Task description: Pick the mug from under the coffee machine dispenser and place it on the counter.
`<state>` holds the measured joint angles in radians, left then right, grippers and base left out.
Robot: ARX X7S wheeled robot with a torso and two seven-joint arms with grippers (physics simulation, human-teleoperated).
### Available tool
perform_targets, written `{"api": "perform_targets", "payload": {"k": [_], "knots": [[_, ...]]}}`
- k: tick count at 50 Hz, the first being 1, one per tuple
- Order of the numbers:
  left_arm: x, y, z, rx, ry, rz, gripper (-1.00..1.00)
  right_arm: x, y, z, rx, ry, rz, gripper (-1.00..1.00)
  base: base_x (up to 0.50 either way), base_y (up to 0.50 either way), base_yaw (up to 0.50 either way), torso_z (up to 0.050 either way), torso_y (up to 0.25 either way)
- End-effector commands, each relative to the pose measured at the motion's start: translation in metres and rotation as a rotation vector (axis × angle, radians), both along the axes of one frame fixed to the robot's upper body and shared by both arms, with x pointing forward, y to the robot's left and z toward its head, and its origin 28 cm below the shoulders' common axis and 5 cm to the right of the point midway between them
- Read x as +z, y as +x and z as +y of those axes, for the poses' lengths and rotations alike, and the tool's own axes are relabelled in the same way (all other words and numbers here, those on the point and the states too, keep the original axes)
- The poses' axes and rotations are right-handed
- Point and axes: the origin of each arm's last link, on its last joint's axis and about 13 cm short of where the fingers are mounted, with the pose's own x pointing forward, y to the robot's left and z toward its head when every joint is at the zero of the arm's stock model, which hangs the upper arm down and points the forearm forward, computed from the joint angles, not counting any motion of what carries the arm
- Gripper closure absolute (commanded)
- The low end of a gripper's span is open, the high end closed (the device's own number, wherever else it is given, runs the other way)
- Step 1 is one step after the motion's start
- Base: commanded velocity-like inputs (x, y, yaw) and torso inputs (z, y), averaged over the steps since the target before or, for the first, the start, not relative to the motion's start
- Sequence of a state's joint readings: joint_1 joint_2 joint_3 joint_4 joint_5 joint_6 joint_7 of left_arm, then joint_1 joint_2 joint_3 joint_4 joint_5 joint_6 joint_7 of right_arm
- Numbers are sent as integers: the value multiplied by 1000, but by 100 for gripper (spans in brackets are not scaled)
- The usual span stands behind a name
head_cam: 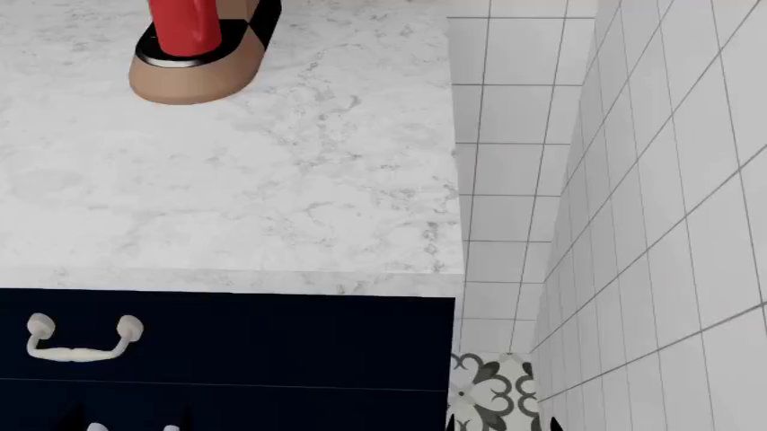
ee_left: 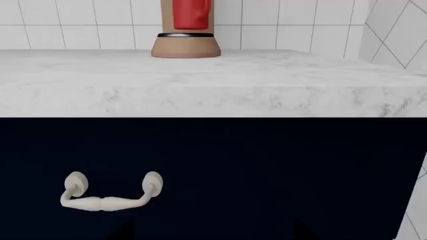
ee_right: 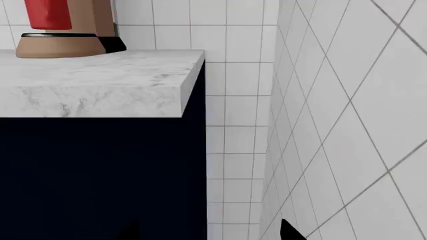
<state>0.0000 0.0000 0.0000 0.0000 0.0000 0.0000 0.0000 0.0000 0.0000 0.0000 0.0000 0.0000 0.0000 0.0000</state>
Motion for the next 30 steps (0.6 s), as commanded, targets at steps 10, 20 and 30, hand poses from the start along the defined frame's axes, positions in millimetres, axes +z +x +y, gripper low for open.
{"api": "perform_targets", "payload": {"k": [10,20,30], "knots": [[2,0,1,12,14,3,-100,-1,1,1,3,2,-6,-100,0,0,0,0,0],[2,-2,2,-2,-2,-19,-100,1,1,1,1,-11,-16,-100,0,0,0,15,0],[2,-1,1,-20,4,-13,-100,2,1,2,4,-16,-20,-100,0,0,0,50,0]]}}
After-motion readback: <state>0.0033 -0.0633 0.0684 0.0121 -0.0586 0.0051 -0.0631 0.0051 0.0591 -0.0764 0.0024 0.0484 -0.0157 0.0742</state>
